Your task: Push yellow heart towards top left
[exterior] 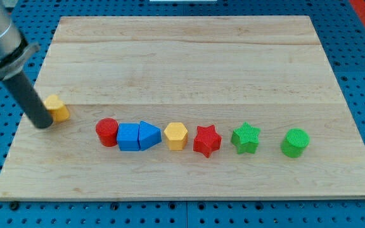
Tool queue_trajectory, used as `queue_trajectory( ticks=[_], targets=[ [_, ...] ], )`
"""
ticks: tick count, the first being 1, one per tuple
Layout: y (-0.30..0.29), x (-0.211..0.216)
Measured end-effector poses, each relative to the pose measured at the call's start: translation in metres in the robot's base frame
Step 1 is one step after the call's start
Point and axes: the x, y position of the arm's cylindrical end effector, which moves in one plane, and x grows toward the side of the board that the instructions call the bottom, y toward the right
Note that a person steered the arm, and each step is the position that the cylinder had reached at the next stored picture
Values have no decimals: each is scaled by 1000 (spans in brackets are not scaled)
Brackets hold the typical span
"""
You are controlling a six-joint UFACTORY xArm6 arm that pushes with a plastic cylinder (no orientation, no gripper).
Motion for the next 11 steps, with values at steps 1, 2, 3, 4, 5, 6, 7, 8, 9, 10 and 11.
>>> queue_trajectory(
  ticks=[1,2,3,4,5,6,7,8,9,10,11],
  targets=[
    [11,-34],
    [13,1],
    [-2,-18],
    [54,-48],
    [114,-122],
    [111,-123],
    [43,-137],
    [98,-155],
    [209,-156],
    [182,-169],
    [132,-191]
  ],
)
